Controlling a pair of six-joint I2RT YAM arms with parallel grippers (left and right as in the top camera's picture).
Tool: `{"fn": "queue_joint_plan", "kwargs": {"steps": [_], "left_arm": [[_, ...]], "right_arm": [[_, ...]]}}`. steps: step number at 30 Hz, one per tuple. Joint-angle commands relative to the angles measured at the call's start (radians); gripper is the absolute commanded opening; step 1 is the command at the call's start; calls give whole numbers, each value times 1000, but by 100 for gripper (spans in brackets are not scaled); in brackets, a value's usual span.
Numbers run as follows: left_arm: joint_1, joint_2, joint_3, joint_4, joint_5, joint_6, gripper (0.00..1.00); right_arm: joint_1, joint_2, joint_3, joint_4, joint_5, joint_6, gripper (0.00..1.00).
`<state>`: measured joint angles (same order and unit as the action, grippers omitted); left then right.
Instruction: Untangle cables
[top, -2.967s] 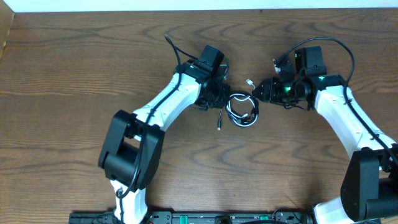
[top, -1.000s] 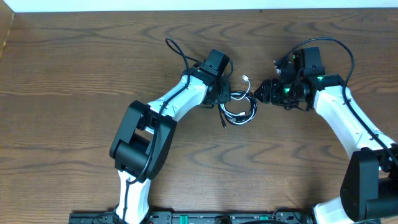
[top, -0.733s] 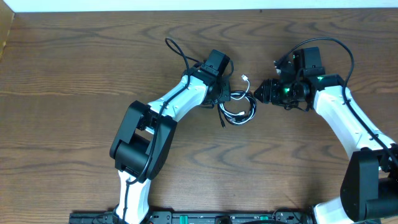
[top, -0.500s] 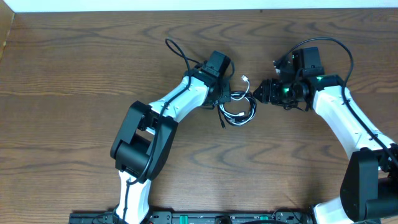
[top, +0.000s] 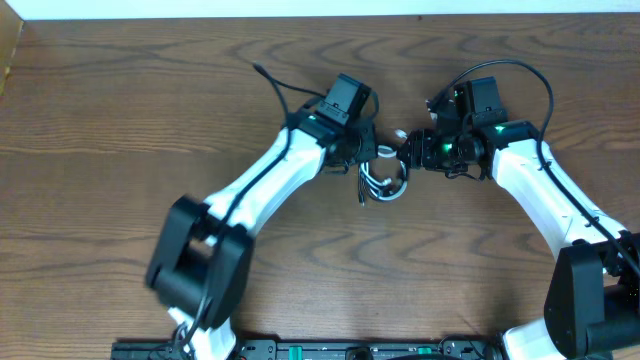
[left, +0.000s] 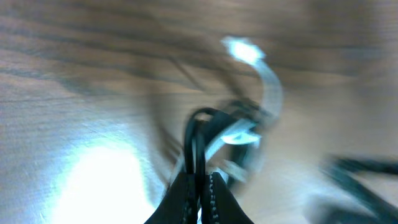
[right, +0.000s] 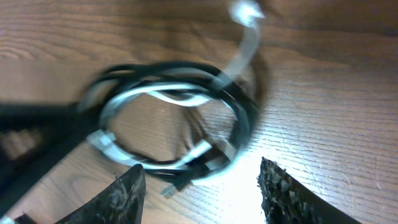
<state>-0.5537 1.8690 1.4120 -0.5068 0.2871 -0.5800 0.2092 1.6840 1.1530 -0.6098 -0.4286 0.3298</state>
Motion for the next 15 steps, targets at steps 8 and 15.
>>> {"fn": "queue_joint_plan", "kwargs": {"steps": [8,15], "left_arm": [[5,-109,6,-7,196,-9,7],[67,-109,6,54,405,-9,7]], "right_arm": [[8,3,11,-11,16,22,56],[8,5,10,-2,15,22,57]]}}
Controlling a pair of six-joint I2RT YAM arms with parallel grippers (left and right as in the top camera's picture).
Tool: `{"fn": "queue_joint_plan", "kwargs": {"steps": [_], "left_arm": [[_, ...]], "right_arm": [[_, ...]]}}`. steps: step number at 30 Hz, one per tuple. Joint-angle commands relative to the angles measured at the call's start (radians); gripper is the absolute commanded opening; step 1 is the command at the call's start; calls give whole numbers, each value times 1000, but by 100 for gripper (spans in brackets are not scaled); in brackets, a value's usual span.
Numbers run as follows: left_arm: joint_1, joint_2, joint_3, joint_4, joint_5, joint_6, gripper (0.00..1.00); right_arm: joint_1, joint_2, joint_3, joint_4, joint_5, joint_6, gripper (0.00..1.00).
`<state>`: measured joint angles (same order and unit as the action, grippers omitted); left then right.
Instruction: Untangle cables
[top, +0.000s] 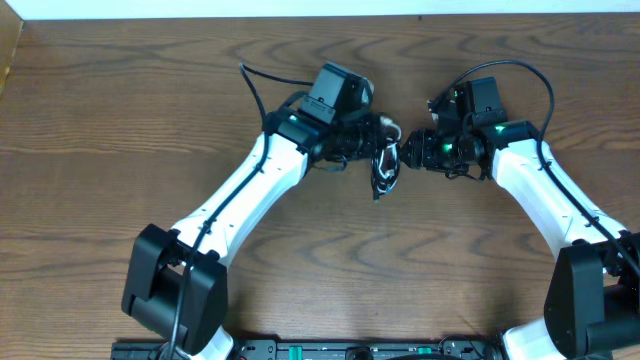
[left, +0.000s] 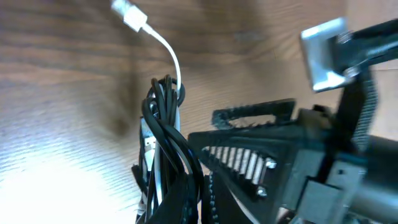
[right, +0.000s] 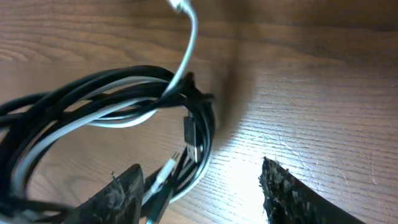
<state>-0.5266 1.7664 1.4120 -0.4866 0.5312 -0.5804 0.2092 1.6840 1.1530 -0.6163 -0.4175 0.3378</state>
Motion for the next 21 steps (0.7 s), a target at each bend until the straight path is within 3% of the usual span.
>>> {"fn": "queue_joint_plan", "kwargs": {"steps": [1,6,21], "left_arm": [[48,-6,6,44,190,-9,7],[78,-6,6,72,293,-10,8],[79,-6,6,217,382,-125,7]], "right_arm": [[8,5,10,8,3,14,57],[8,5,10,50,-39,22,57],[13,95,-4,151,1,88,57]]}}
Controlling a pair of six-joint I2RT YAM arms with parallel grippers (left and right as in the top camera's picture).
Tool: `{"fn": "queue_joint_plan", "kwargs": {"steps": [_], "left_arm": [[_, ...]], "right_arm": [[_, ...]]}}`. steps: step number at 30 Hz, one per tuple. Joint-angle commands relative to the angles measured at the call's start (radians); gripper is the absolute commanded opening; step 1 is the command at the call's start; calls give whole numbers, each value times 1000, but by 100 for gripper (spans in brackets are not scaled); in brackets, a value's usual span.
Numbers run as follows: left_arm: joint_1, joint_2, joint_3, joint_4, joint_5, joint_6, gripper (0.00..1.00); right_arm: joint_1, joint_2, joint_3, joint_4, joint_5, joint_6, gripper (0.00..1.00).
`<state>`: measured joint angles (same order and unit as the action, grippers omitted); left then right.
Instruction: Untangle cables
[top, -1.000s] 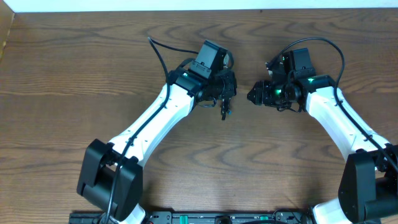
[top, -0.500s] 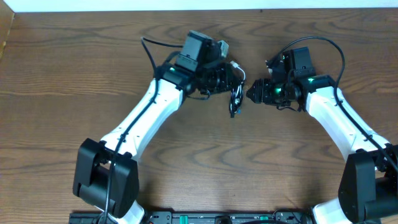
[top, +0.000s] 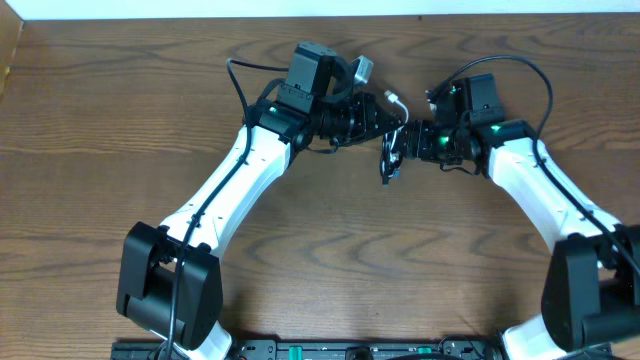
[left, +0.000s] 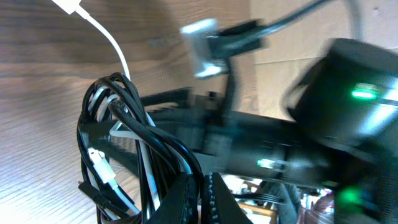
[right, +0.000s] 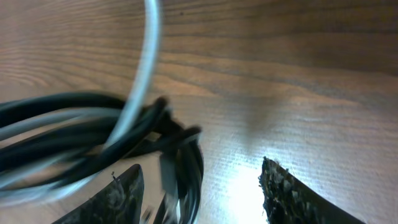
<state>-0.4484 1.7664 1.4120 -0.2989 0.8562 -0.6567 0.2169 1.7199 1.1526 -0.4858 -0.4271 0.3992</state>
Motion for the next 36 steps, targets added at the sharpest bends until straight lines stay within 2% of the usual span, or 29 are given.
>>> {"fn": "queue_joint_plan", "kwargs": {"steps": [1,6,11,15,18,21,25,29,34,36], "left_arm": [[0,-6,6,42,68,-60,7],[9,-7,6,131,174,-91,7],[76,-14,6,230,274,-160,7],[124,-22,6,237,281,-156,7],[129,-22,6,203,257,-95,7],[116,-21,6,76,136,-5,7],[80,-21,5,-116,-193,98,7],[23,-2,5,-188,-497,114,8],[-29,63,5,-164,-627,109,17],[-42,98,5,-145,-650,102,25]], "right_arm": [[5,75,-3,28,12,27,57],[-17,162,-3,23,59,60,56],[-92,209,-3,-35,58,55,56],[-117,212,-3,-57,58,37,56],[-118,212,-3,-56,58,33,55],[-118,212,-3,-56,56,33,53],[-115,212,-3,-56,53,29,52],[-104,212,-3,-53,54,29,52],[-104,212,-3,-52,54,29,53],[-102,212,-3,-52,55,29,54]]}}
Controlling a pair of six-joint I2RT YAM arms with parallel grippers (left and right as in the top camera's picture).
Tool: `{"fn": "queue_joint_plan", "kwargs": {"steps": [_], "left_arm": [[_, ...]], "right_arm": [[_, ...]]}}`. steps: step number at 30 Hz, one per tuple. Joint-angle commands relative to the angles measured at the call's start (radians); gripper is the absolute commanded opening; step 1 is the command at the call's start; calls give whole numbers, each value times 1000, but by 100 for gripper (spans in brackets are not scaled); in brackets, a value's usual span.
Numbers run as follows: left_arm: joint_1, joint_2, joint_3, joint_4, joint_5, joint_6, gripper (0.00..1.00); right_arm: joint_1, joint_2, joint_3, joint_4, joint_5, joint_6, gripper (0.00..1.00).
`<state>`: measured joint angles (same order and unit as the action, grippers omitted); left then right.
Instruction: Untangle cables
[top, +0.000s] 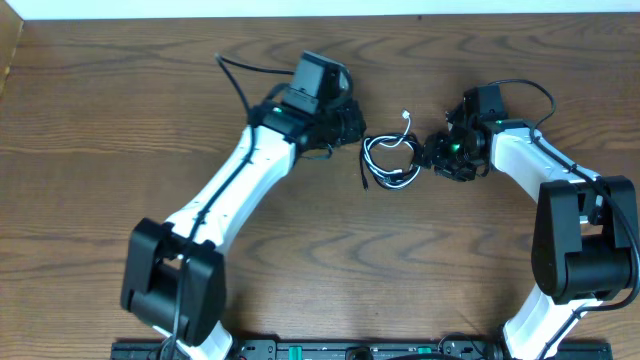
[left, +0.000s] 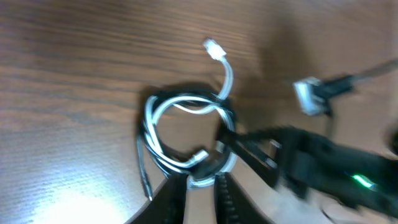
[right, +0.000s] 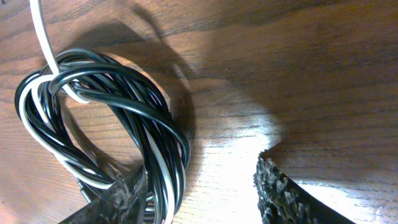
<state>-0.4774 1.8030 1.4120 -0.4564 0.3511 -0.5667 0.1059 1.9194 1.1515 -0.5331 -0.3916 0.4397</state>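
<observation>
A coil of black and white cables (top: 390, 160) lies flat on the wooden table between my two arms. Its white end with a small connector (top: 405, 117) sticks out toward the back, and a black plug end (top: 365, 183) trails at the front left. My left gripper (top: 352, 128) is open just left of the coil. In the left wrist view the coil (left: 186, 137) lies just ahead of that gripper (left: 200, 186). My right gripper (top: 432, 158) is open at the coil's right edge. In the right wrist view the coil (right: 106, 124) lies by the left finger of that gripper (right: 198, 173).
The brown wooden table (top: 120, 120) ends at a white wall strip along the back. A dark rail (top: 330, 350) runs along the front edge. Each arm carries its own black wire loop near the wrist.
The coil was held up off the table in my shut left gripper. Now it lies flat on the table, and the left gripper is open. The right gripper now straddles its right edge.
My left gripper was shut on the coil low over the table, with the right gripper open beside it. Then the coil hung upright from the left gripper. Then it was held higher and farther back. Now it lies on the table, let go.
</observation>
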Motion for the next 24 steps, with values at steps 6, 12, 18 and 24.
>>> {"fn": "queue_joint_plan", "kwargs": {"steps": [6,12,18,24], "left_arm": [[-31,175,5,91,-232,9,30],[-33,269,5,191,-233,21,30],[-37,302,5,212,-232,34,30],[-68,309,5,212,-233,145,30]], "right_arm": [[14,13,-2,2,19,-11,55],[14,13,-2,1,19,-19,56],[14,13,-2,2,20,-30,57],[14,13,-2,3,20,-30,58]]}}
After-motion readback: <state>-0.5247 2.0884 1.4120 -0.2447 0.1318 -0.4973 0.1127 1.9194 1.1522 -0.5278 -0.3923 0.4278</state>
